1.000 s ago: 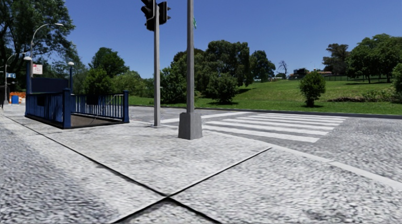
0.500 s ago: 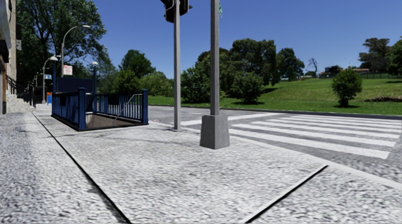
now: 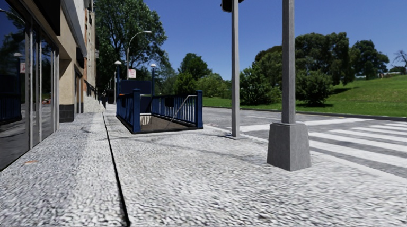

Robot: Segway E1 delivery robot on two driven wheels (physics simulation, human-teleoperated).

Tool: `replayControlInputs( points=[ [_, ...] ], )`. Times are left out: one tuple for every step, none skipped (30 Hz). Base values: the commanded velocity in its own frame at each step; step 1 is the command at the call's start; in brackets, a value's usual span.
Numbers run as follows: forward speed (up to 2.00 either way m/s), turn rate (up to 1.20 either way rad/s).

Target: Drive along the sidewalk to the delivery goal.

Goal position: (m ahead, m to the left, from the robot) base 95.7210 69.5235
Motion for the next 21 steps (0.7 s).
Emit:
replayControlInputs(
  points=[
    [1.38,0.63],
    [1.38,0.63],
    [1.38,0.63],
    [1.39,0.63],
    [1.39,0.63],
    [1.39,0.63],
    [1.39,0.63],
    [1.39,0.63],
    [1.39,0.63],
    [1.39,0.63],
    [1.40,0.63],
    [1.40,0.63],
    [1.40,0.63],
    [1.41,0.63],
    [1.42,0.63],
    [1.42,0.63],
    [1.43,0.63],
    [1.44,0.63],
    [1.45,0.63],
    [1.46,0.63],
    [1.46,0.63]
  ],
)
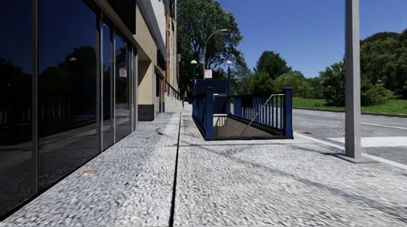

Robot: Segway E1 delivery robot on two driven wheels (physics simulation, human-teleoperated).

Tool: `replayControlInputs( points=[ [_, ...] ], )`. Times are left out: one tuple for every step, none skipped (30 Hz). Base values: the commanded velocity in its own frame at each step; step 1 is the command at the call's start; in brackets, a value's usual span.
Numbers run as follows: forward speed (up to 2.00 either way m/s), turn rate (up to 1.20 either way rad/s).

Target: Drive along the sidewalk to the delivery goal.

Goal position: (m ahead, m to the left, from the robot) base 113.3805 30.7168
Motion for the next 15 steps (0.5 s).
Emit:
replayControlInputs(
  points=[
    [1.47,0.63],
    [1.47,0.63],
    [1.47,0.63],
    [1.47,0.63],
    [1.48,0.53],
    [1.50,0.33],
    [1.51,0.00],
    [1.51,0.00],
    [1.51,0.00],
    [1.51,0.00],
    [1.53,0.00],
    [1.53,0.00],
    [2.00,0.00],
    [2.00,0.00],
    [2.00,0.00]
  ],
)
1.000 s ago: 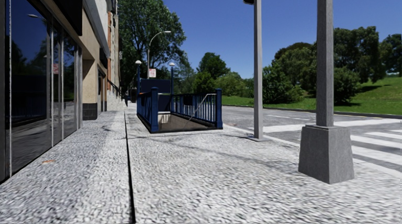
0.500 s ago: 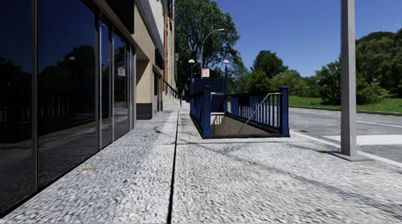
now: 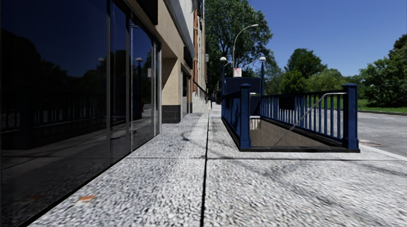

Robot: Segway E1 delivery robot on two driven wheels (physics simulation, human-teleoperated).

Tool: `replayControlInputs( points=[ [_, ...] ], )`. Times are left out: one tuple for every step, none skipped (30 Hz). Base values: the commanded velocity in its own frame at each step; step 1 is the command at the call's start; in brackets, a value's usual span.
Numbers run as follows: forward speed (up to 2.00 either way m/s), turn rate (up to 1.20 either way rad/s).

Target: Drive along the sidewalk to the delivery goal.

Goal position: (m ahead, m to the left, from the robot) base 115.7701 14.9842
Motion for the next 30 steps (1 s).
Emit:
replayControlInputs(
  points=[
    [2.00,0.00],
    [2.00,0.00],
    [2.00,0.00],
    [2.00,0.00],
    [2.00,0.00],
    [2.00,0.00],
    [2.00,0.00],
    [2.00,0.00],
    [2.00,0.00],
    [2.00,0.00],
    [2.00,0.00],
    [2.00,0.00],
    [2.00,0.00],
    [2.00,0.00],
    [2.00,0.00],
    [2.00,0.00],
    [2.00,0.00],
    [2.00,0.00],
    [2.00,0.00],
    [2.00,0.00],
    [2.00,0.00],
    [2.00,0.00],
    [2.00,0.00],
    [2.00,0.00],
    [2.00,0.00],
    [2.00,0.00],
    [2.00,0.00],
    [2.00,0.00],
    [2.00,0.00],
    [2.00,0.00]
  ],
)
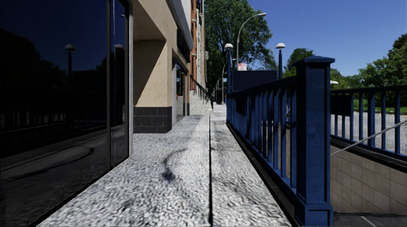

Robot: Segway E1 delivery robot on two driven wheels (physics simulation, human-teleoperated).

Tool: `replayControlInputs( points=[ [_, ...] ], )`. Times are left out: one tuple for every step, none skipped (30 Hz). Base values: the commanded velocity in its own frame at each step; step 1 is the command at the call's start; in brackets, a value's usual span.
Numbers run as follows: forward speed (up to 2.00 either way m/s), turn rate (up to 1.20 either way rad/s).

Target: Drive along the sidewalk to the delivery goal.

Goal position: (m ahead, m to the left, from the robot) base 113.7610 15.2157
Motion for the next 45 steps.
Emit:
replayControlInputs(
  points=[
    [2.00,0.00],
    [2.00,0.00],
    [2.00,0.00],
    [2.00,0.00],
    [2.00,0.00],
    [2.00,0.00],
    [2.00,0.00],
    [2.00,0.00],
    [2.00,0.00],
    [2.00,0.00],
    [2.00,0.00],
    [2.00,0.00],
    [2.00,0.00],
    [2.00,0.00],
    [2.00,0.00],
    [2.00,0.00],
    [2.00,0.00],
    [2.00,0.00],
    [2.00,0.00],
    [2.00,0.00],
    [2.00,0.00],
    [2.00,0.00],
    [2.00,0.00],
    [2.00,0.00],
    [2.00,0.00],
    [2.00,0.00],
    [2.00,0.00],
    [2.00,0.00],
    [2.00,0.00],
    [2.00,0.00],
    [2.00,0.00],
    [2.00,0.00],
    [2.00,0.00],
    [2.00,0.00],
    [2.00,0.00],
    [2.00,0.00],
    [2.00,0.00],
    [2.00,0.00],
    [2.00,0.00],
    [2.00,0.00],
    [2.00,0.00],
    [2.00,0.00],
    [2.00,0.00],
    [2.00,0.00],
    [2.00,0.00]
  ],
)
